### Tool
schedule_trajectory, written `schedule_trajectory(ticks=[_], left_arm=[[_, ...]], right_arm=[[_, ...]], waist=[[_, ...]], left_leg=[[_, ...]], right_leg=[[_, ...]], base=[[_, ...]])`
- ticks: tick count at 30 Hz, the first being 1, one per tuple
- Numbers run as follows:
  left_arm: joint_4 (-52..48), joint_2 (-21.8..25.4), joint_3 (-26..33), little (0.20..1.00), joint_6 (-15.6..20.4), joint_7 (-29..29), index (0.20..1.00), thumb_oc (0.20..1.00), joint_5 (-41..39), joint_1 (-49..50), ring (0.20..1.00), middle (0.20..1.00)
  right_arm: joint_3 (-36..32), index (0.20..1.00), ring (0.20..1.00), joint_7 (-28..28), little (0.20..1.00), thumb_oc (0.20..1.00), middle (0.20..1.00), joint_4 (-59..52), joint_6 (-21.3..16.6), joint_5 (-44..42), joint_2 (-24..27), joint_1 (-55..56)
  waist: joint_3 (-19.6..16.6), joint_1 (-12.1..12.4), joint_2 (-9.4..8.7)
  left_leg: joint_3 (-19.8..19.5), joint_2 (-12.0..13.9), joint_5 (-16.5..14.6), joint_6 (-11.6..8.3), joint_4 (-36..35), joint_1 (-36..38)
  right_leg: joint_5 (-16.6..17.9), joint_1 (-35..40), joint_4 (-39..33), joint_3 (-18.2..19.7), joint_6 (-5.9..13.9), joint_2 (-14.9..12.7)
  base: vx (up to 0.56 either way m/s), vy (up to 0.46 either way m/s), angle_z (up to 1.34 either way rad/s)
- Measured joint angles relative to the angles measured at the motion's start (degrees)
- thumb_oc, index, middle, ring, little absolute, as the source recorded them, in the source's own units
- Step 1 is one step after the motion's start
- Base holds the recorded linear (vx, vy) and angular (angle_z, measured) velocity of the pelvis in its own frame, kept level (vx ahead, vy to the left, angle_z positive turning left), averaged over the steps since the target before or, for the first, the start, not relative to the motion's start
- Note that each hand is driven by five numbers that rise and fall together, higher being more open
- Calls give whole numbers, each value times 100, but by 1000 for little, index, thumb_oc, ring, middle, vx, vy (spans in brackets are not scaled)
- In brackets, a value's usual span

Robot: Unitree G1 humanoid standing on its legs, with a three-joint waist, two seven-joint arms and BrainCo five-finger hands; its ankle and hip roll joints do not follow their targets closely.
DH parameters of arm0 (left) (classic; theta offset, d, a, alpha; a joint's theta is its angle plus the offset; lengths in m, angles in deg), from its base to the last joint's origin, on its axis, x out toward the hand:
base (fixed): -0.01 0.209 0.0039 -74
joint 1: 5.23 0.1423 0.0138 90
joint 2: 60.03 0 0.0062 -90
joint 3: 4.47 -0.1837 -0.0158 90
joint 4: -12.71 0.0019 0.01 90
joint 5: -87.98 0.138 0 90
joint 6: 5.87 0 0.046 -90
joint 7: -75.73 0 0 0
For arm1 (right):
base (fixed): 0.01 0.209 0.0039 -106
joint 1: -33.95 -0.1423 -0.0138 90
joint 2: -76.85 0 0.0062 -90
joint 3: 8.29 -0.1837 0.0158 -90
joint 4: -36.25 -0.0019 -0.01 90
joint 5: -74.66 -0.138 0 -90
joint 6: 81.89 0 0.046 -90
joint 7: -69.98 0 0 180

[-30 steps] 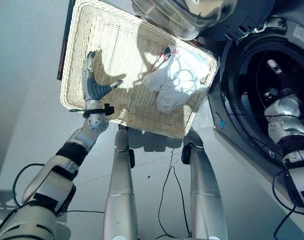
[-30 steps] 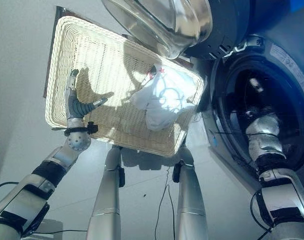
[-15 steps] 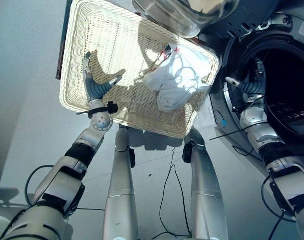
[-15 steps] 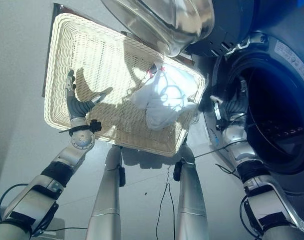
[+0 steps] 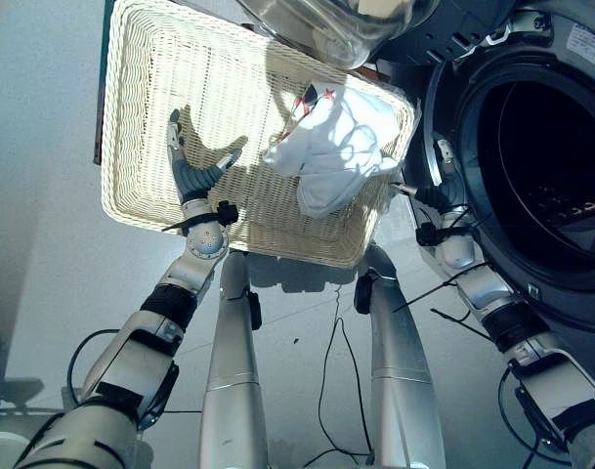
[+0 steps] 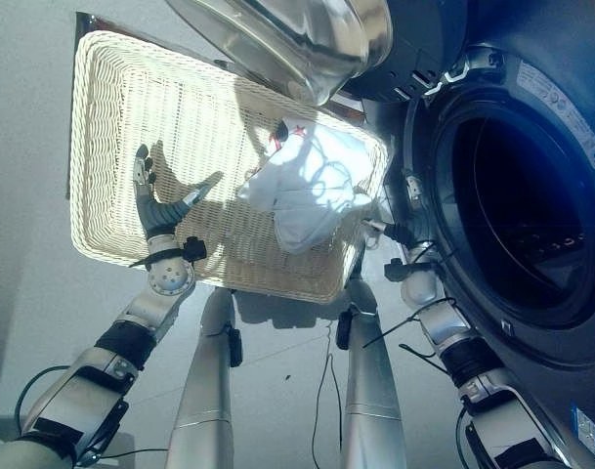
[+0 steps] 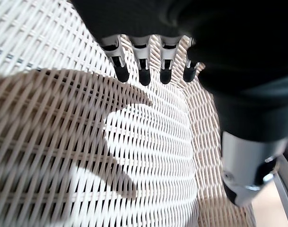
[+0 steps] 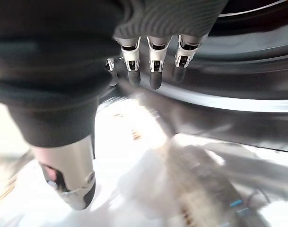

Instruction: Put the clothes into the washing machine.

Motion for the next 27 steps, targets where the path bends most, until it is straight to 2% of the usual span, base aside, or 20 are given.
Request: schedule_trajectory(ticks=[8, 11, 21, 24, 25, 27], left_arm=[[-80, -87, 44, 1000, 0, 21, 1000, 1000, 5, 24, 1000, 1000], [-82, -146, 40, 1000, 0, 19, 1000, 1000, 5, 37, 1000, 1000], [-81, -168, 37, 1000, -1, -25, 1000, 1000, 5, -20, 1000, 1000], [-79, -188, 36, 1000, -1, -32, 1000, 1000, 3, -78, 1000, 1000], [-70, -150, 28, 1000, -2, -68, 1000, 1000, -2, -123, 1000, 1000], [-58, -149, 15, 1000, -2, -82, 1000, 1000, -9, -183, 1000, 1000]], right_arm=[[302, 1000, 1000, 174, 1000, 1000, 1000, -423, -68, 1335, 112, -170], [426, 1000, 1000, 306, 1000, 1000, 1000, -527, -78, 1558, 156, -369], [833, 1000, 1000, 455, 1000, 1000, 1000, -512, -96, 1890, 225, -980], [951, 1000, 1000, 395, 1000, 1000, 1000, -437, -3, 1938, 270, -1046], [1285, 1000, 1000, 304, 1000, 1000, 1000, -139, 187, 1941, 256, -1305], [1381, 1000, 1000, 251, 1000, 1000, 1000, 12, 275, 1940, 248, -1416]], waist=[[-3, 100, 7], [-3, 127, 7], [-8, 198, 17], [-9, 288, 21], [-9, 325, 21], [-10, 365, 21]], left_leg=[[-2, -7, 1, -2, 6, 29], [-19, -9, 11, -19, 8, 28], [-42, -14, 22, -37, 42, 26], [-45, -13, 29, -50, 52, 27], [-63, -18, 40, -67, 59, 23], [-71, -18, 46, -75, 62, 23]], right_leg=[[-100, -60, 193, 11, -24, -15], [-128, -77, 247, 11, -28, -17], [-176, -111, 365, 9, -42, -26], [-184, -120, 398, 9, -53, -28], [-198, -126, 439, 1, -57, -35], [-204, -131, 460, 0, -58, -35]], base=[[0, 0, 0], [3, -10, 2], [0, 0, 0], [4, -9, 1], [8, -26, 4], [10, -33, 3]])
